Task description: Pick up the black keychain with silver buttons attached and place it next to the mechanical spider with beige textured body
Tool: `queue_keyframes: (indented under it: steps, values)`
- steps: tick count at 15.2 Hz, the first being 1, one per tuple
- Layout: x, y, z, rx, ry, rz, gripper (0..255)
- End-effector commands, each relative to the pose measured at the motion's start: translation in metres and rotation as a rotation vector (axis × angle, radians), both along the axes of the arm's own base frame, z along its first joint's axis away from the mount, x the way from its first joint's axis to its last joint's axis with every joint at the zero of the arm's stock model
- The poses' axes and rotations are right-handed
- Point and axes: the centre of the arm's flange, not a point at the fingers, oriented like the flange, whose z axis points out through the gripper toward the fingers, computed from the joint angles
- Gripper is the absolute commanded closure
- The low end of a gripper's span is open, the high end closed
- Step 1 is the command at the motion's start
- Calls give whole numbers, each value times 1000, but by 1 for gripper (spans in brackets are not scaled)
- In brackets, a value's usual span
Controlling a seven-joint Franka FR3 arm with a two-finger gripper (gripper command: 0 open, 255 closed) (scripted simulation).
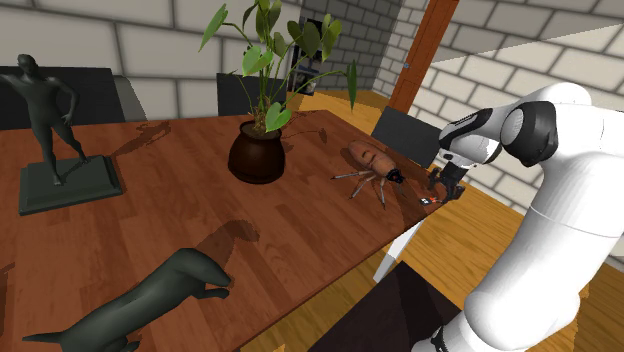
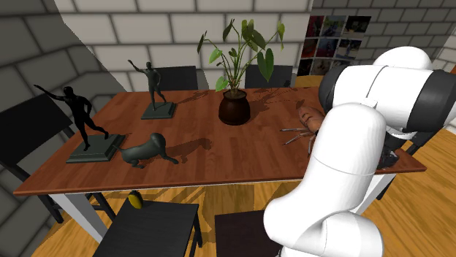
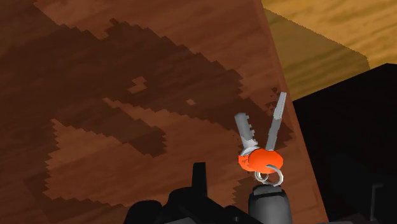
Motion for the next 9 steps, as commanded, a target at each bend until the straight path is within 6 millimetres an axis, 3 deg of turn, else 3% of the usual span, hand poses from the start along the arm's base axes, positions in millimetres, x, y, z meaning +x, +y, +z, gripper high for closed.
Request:
queue_keyframes:
  steps: [1, 3, 7, 9]
  values:
    - [0, 0, 0, 0, 0, 0, 0]
    - [0, 0, 0, 0, 0, 0, 0]
    - [-2, -3, 50, 0, 0, 0, 0]
    - [-2, -3, 50, 0, 0, 0, 0]
